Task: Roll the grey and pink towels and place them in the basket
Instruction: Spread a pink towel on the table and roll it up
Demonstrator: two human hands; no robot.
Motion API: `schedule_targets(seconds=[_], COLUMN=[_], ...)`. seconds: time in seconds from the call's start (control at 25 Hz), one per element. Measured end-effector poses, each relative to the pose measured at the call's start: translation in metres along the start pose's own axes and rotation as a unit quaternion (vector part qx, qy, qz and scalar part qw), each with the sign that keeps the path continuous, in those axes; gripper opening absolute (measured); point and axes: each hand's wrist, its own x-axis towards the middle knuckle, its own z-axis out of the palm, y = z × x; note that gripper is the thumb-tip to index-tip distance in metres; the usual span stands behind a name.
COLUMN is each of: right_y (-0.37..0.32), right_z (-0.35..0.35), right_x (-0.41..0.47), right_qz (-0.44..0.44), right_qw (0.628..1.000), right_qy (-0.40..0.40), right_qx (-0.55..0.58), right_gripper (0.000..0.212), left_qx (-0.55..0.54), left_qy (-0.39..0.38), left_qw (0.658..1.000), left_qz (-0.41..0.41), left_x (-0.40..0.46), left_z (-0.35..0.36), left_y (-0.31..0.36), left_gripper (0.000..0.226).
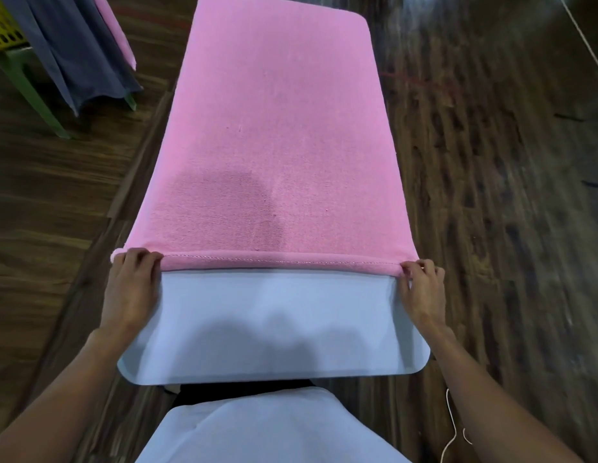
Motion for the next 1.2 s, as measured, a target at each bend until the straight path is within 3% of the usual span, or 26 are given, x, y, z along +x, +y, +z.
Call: schedule_targets(seconds=[0.48,0.68,0.8,0.88,1.0,1.2], right_y=[0.003,0.015,0.006,-0.001,-0.003,-0.001], right_z=[-0.007,-0.027,-0.024,-0.016,-0.003,0.005], right_x=[-0.007,0.003,0.027,0.028,0.010,-0.002], right_qz=[-0.018,-0.057,0.019,0.045,0.009,-0.036], right_qw=[0.997,0.982,0.985,0.991,1.000,0.999], right_qy=[-0.078,-0.172,-0.120,-0.073,-0.009,-0.009], right_qx=[0.014,0.047,0.120,0.099,-0.024,-0.020], right_gripper=[0.028,0.029,0.021,0.016,0.020,0.034], left_qx=[-0.025,-0.063,-0.092,-0.068,-0.016,-0.039], left_qy=[-0.078,-0.161,-0.129,-0.083,-0.022,-0.039], left_qw=[0.996,0.985,0.987,0.994,1.000,0.998], left_qz=[-0.029,0.030,0.000,-0.016,-0.013,-0.019], left_x=[-0.004,-0.003,0.023,0.031,0.015,-0.008], left_z=[-0.014,-0.022,-0.023,-0.017,-0.008,0.001], left_y=[-0.004,-0.026,-0.021,-0.015,-0.001,0.011], left_gripper=[0.032,0.032,0.024,0.018,0.015,0.038])
